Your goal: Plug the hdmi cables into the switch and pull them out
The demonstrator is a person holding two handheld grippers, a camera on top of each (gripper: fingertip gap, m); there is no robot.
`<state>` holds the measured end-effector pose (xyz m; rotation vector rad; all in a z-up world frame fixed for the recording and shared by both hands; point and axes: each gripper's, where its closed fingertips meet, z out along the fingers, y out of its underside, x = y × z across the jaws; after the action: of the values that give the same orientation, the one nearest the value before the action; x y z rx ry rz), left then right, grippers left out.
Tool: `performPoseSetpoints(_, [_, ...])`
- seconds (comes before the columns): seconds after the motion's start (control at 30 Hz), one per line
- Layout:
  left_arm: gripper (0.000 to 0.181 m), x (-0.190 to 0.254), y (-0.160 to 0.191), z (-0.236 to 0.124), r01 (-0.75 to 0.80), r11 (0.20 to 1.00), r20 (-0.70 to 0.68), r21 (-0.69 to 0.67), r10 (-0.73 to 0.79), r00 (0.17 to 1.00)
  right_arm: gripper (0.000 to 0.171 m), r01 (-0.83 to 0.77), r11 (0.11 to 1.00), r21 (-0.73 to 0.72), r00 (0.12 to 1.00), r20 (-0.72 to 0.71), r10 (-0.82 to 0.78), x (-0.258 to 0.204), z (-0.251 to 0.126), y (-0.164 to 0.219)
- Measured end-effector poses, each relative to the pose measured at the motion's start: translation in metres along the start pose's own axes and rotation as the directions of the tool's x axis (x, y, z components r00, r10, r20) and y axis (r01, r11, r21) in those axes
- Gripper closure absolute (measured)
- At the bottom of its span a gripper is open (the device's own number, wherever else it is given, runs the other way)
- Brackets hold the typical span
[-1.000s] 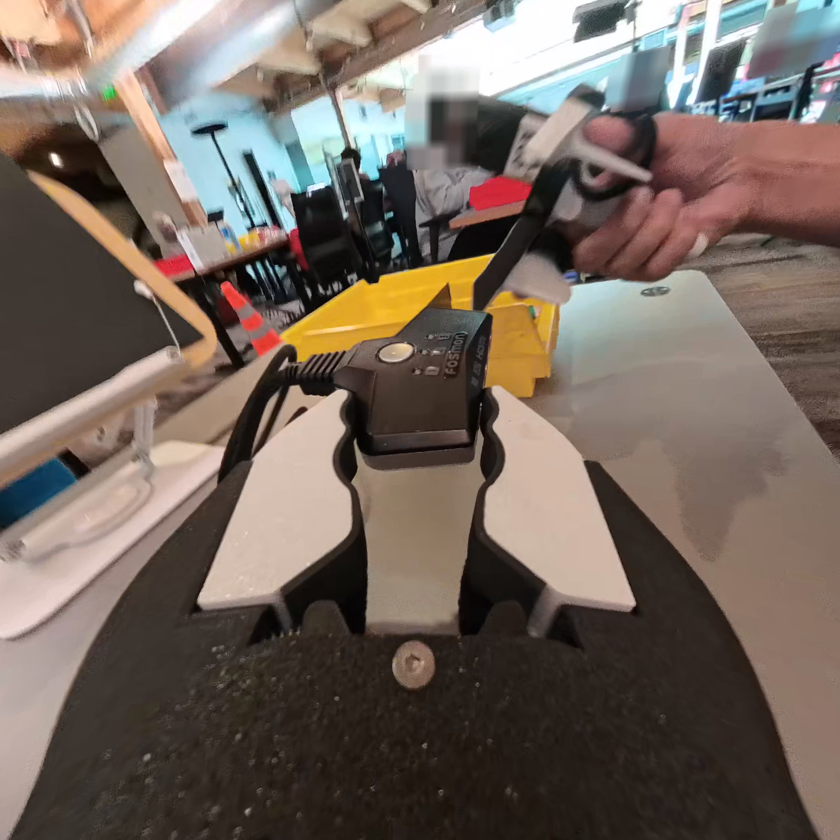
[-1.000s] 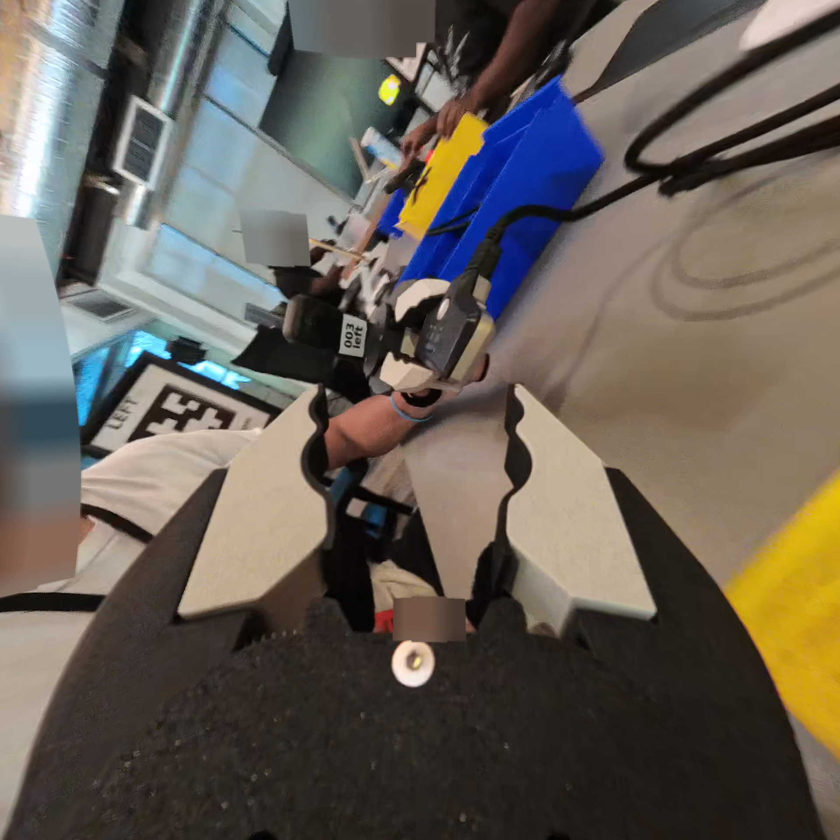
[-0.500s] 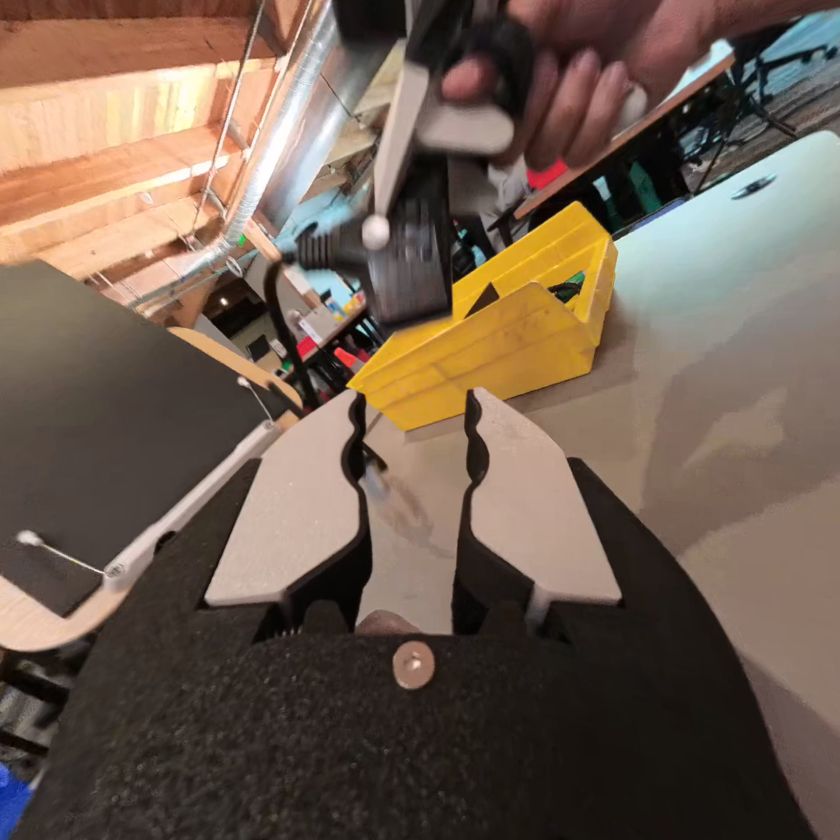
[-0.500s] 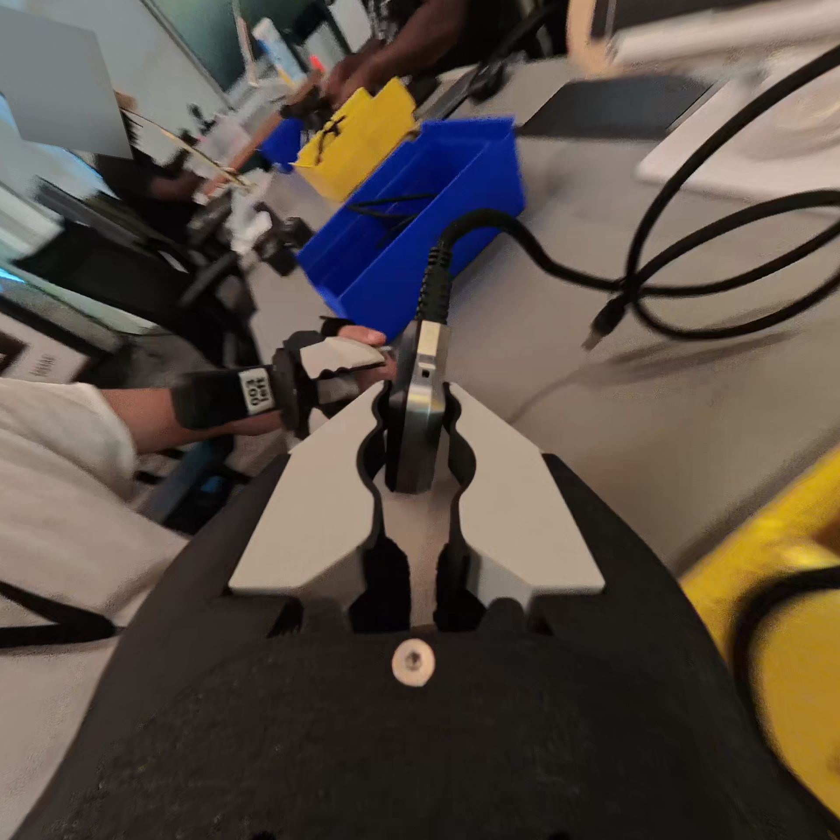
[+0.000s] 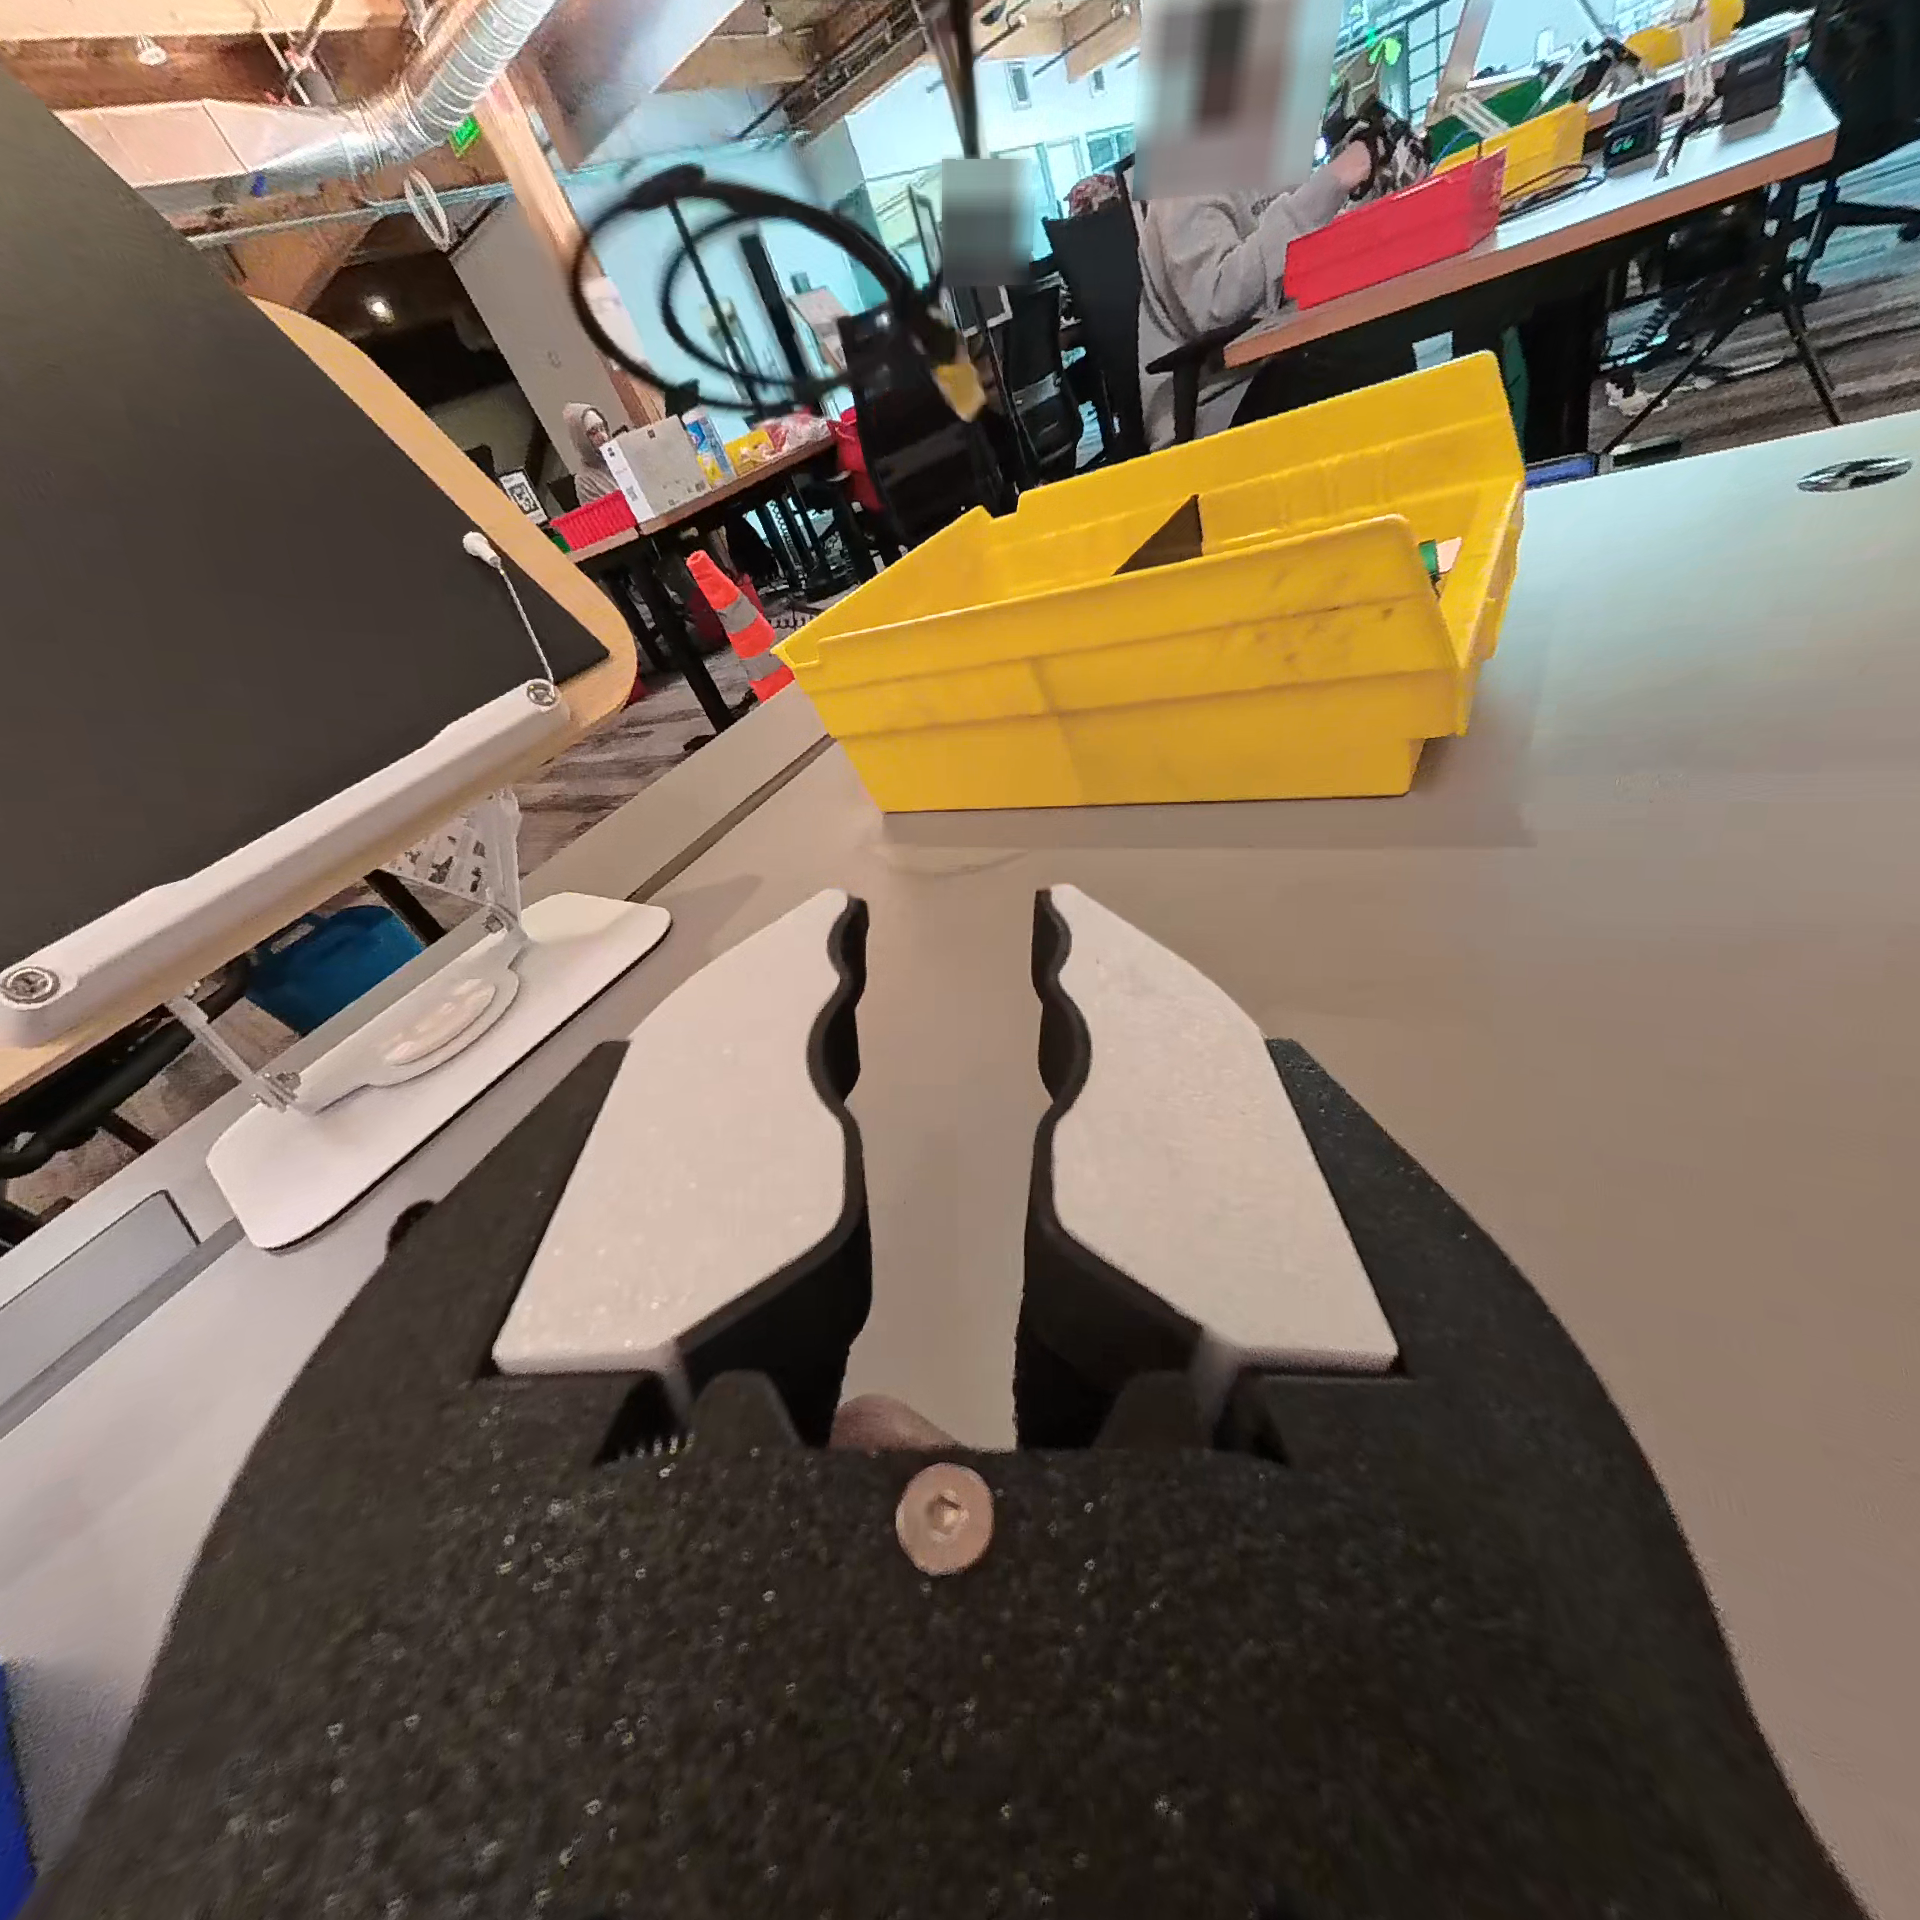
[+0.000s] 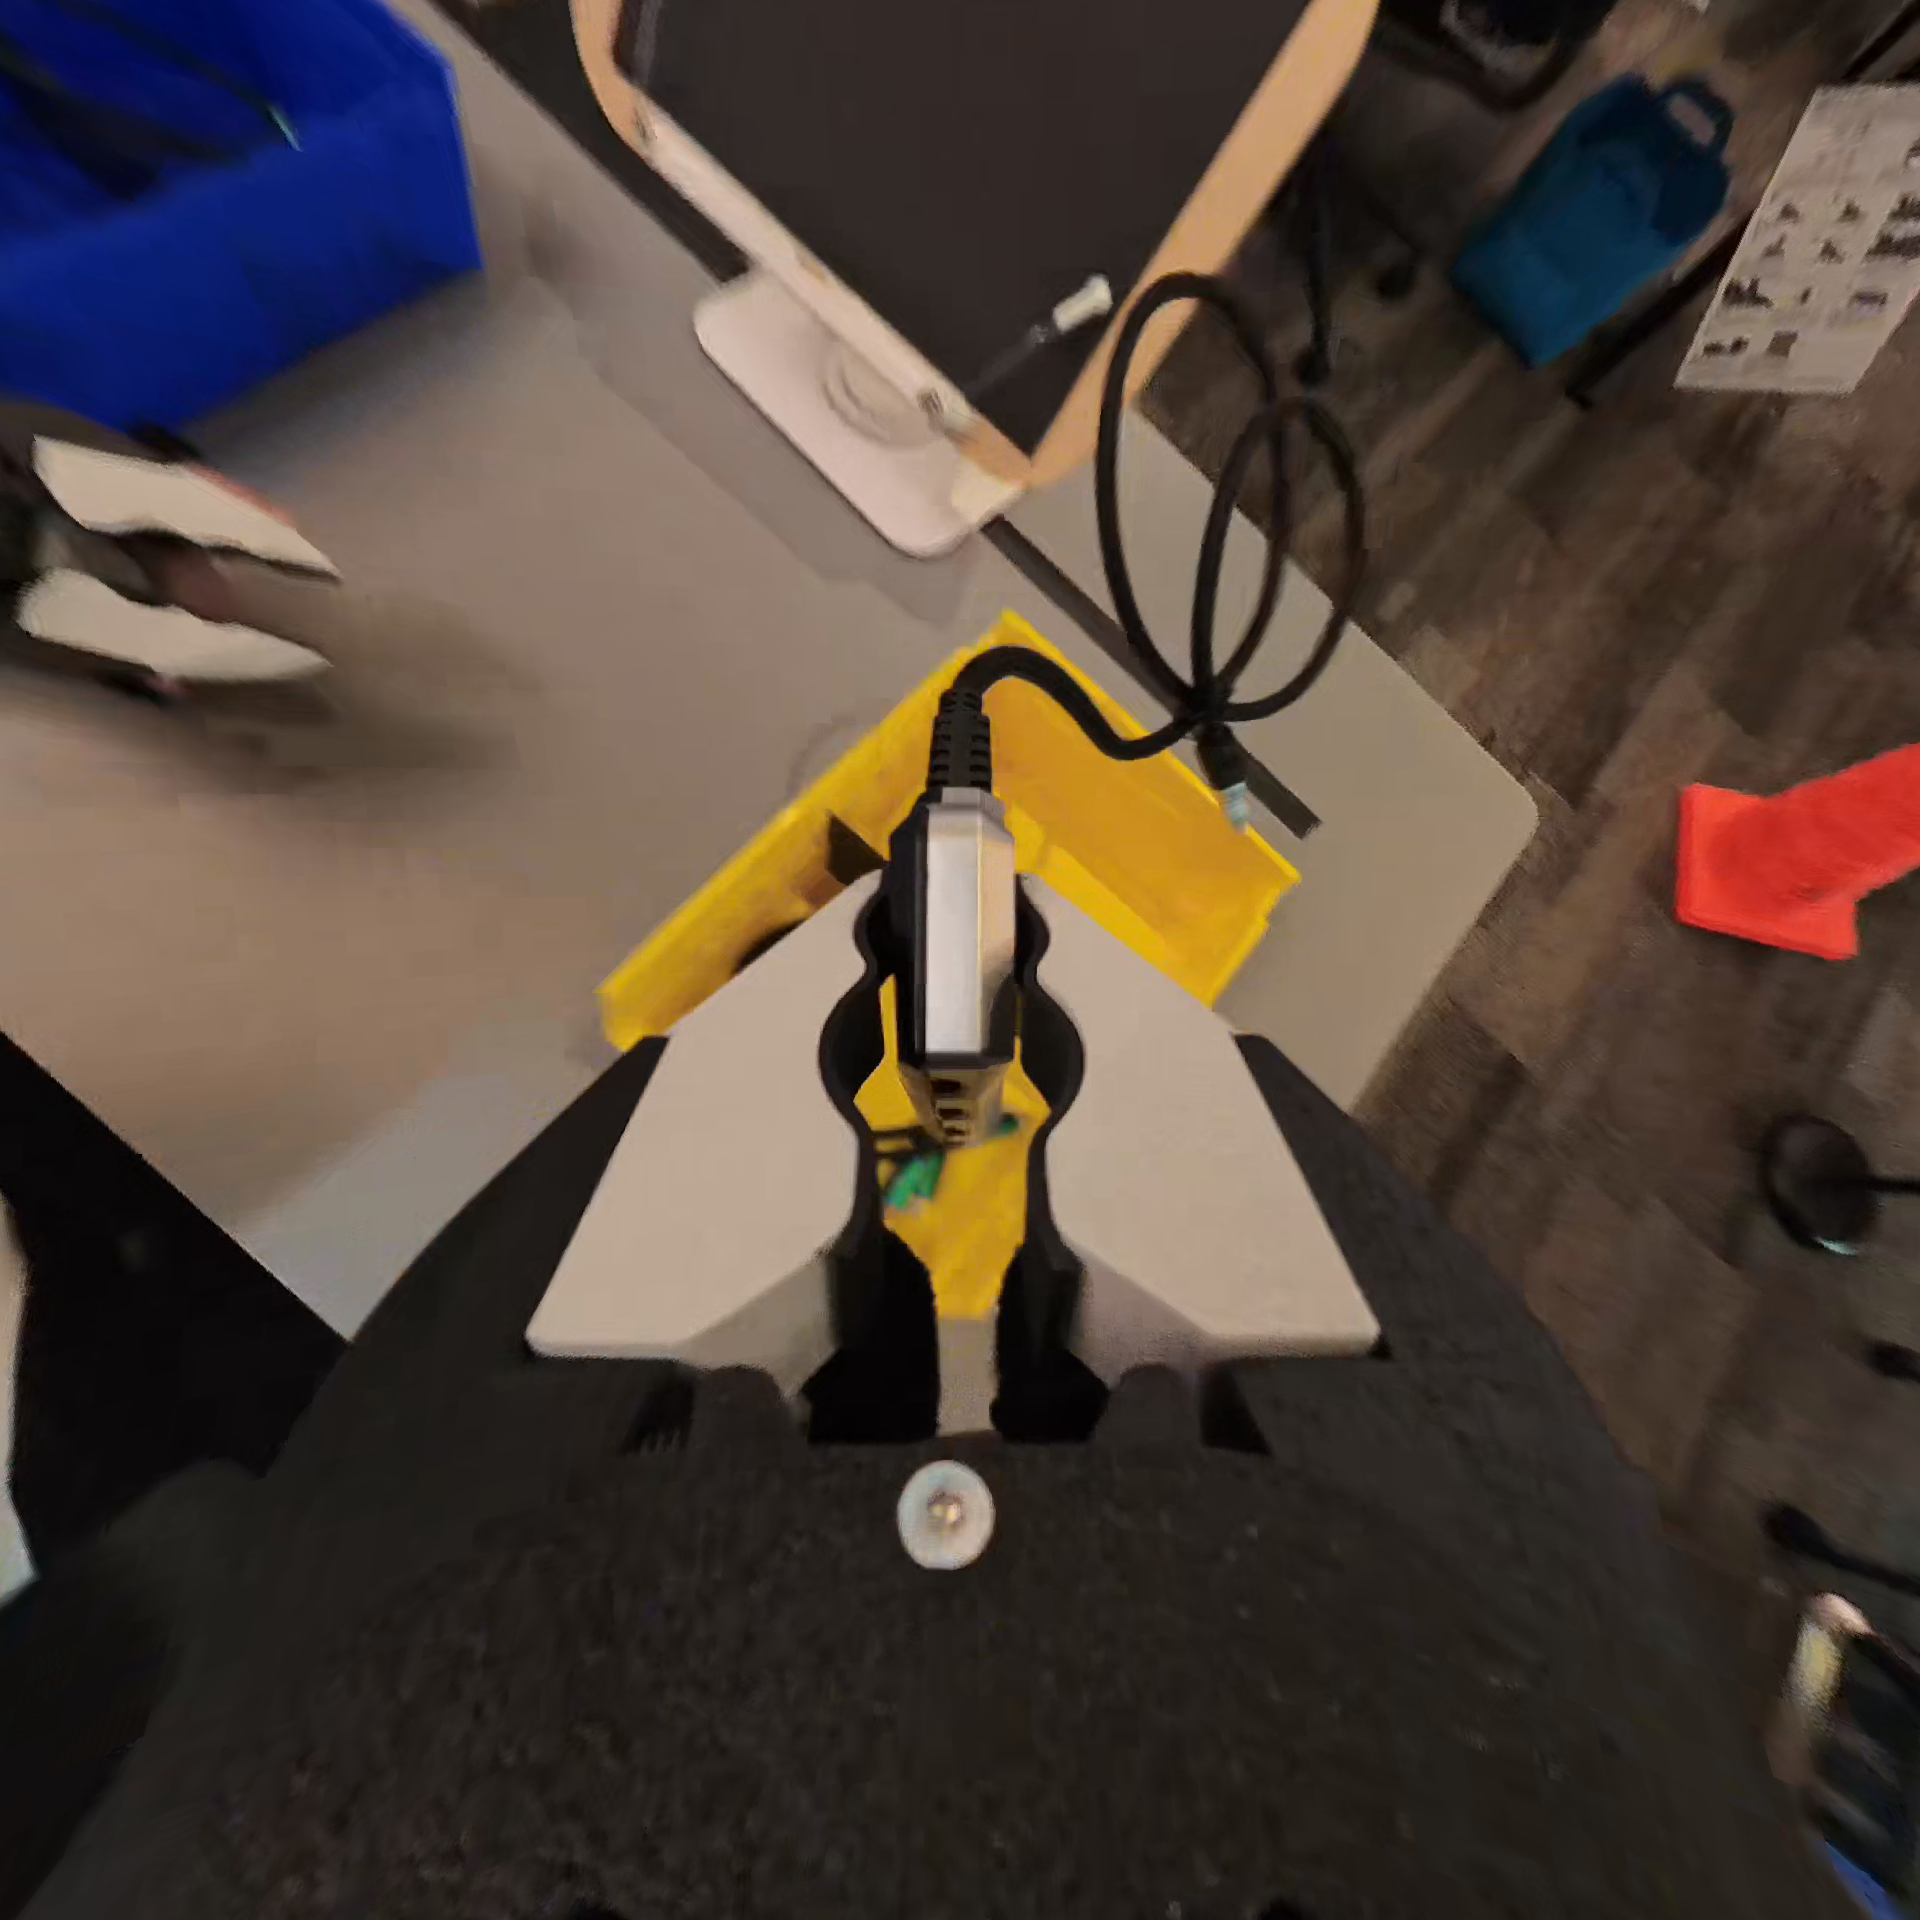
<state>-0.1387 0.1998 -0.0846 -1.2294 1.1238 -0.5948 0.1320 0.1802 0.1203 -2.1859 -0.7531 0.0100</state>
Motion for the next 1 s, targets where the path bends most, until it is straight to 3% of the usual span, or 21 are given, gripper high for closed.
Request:
performPoseSetpoints(0.13, [0.151,0.001,0.002,0.001,-0.004,1.000,0.000,-0.005,0.004,1.000,0.152,0.060,0.981,-0.183,0.994,-0.075,-0.075,0.034,-0.003,0.025])
performPoseSetpoints(0.23, [0.151,0.002,0.004,0.002,-0.005,1.000,-0.006,-0.015,0.005,1.000,0.152,0.107,0.966,-0.237,0.992,-0.040,-0.120,0.041,0.013,0.027])
performPoseSetpoints(0.37, [0.151,0.006,0.010,0.005,-0.010,0.999,-0.020,-0.036,0.010,1.000,0.152,0.153,0.923,-0.353,0.984,-0.027,-0.173,0.058,0.063,0.034])
performPoseSetpoints(0.53, [0.151,0.009,0.014,0.007,-0.015,0.999,-0.027,-0.050,0.014,1.000,0.152,0.173,0.911,-0.374,0.984,0.033,-0.174,0.073,0.143,0.025])
performPoseSetpoints(0.63, [0.151,0.010,0.013,0.006,-0.013,0.999,-0.032,-0.048,0.012,0.999,0.152,0.148,0.872,-0.468,0.988,0.036,-0.149,0.093,0.185,0.042])
performPoseSetpoints(0.67, [0.151,0.010,0.012,0.006,-0.014,0.999,-0.033,-0.047,0.013,0.999,0.152,0.130,0.856,-0.500,0.992,0.065,-0.112,0.093,0.198,0.053])
performPoseSetpoints(0.8, [0.151,0.013,0.010,0.006,-0.025,0.999,-0.039,-0.045,0.024,0.999,0.150,0.024,0.913,-0.408,0.984,0.170,0.051,0.069,0.243,0.053])
performPoseSetpoints(1.0, [0.151,0.018,0.010,0.006,-0.036,0.998,-0.052,-0.050,0.034,0.998,0.149,0.162,0.837,-0.522,0.967,0.254,-0.028,0.023,0.293,0.096])
